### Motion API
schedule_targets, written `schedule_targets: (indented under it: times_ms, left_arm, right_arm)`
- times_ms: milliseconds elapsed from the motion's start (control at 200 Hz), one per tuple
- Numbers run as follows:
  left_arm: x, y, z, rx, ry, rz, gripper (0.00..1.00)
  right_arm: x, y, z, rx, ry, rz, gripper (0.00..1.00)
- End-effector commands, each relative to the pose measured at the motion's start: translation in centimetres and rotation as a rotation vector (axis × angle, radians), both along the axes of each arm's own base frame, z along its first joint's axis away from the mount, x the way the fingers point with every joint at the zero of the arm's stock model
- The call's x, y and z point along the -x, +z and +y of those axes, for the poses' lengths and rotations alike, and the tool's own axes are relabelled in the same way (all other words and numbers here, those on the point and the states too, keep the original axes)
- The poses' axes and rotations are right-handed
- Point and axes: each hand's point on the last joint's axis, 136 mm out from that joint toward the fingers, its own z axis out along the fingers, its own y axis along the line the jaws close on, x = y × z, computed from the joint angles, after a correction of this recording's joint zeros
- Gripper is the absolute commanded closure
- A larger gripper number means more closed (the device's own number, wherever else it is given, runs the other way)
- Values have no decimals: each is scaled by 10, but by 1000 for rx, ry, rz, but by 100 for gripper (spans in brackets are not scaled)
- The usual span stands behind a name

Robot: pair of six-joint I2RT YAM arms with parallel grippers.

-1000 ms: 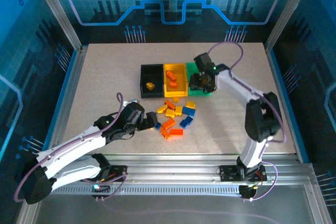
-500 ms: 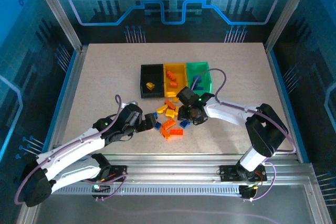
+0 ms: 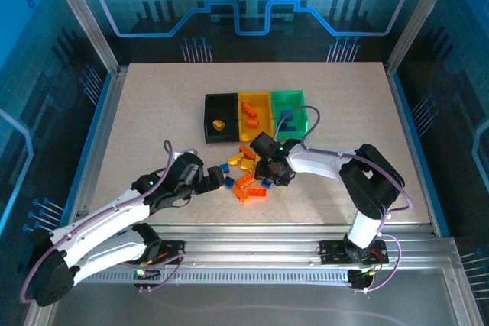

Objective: Sort the legos into containers by color

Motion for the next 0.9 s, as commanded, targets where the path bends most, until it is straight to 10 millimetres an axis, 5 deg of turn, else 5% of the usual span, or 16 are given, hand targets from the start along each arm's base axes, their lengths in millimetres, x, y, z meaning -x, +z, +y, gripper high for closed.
schedule_targets:
  times_ms: [0, 270, 450, 690, 895]
  left_arm:
    - [3, -2, 2, 6, -8, 8, 1]
    - [3, -2, 1, 13, -11, 11, 1]
    - [2, -1, 1, 13, -15, 7, 1]
    - [-1, 0, -2, 20, -10, 9, 1]
    - [1, -5, -5, 15, -18, 44, 1]
  right_arm:
    - [13, -12, -13, 57, -28, 39, 42]
    - [23, -5, -26, 53, -7, 19, 64]
    - [14, 39, -45, 24, 18, -93, 72]
    - [-65, 118, -79, 13, -35, -287, 72]
    - [-147, 126, -90, 125, -63, -297, 71]
